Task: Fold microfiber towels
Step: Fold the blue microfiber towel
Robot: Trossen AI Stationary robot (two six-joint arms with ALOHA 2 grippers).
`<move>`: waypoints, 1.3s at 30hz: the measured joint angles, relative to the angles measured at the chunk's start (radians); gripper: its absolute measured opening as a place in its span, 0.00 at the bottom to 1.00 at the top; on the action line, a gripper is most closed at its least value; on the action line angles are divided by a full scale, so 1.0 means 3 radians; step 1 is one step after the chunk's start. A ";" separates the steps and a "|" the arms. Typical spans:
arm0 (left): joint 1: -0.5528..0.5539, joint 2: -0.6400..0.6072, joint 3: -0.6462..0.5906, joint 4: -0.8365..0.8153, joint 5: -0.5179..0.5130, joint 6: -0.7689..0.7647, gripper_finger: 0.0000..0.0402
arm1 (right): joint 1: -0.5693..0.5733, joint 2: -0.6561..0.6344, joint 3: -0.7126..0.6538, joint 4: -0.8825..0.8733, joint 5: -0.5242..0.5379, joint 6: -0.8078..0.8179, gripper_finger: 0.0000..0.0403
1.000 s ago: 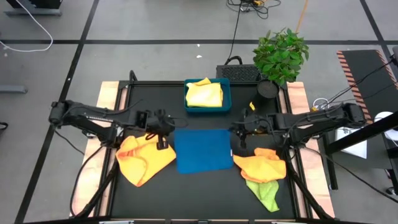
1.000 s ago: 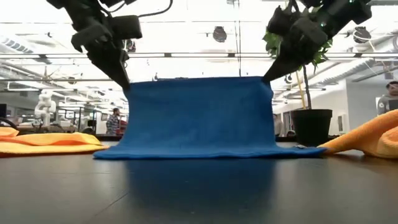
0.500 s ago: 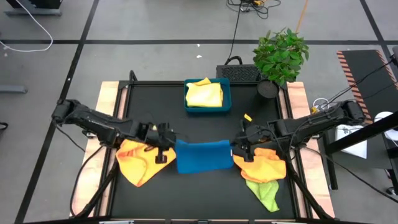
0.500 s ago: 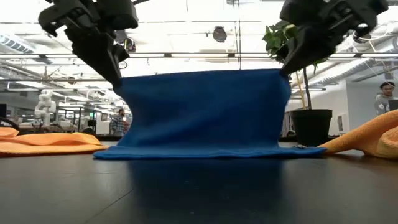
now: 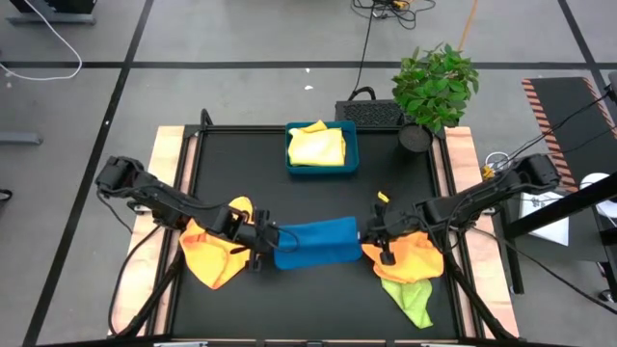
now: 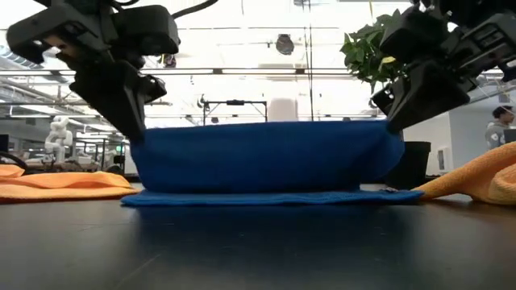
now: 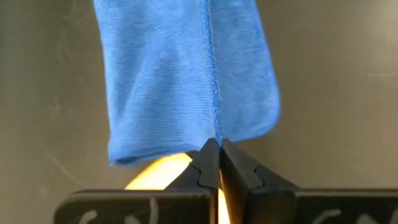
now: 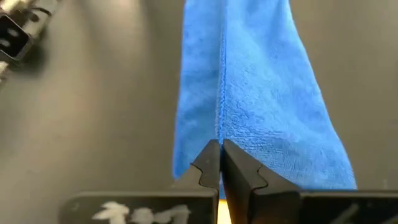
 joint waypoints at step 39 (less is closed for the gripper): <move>0.0298 0.0054 -0.0320 0.0772 0.0138 0.0036 0.32 | -0.0274 0.0691 0.0149 0.0497 -0.0043 0.0227 0.27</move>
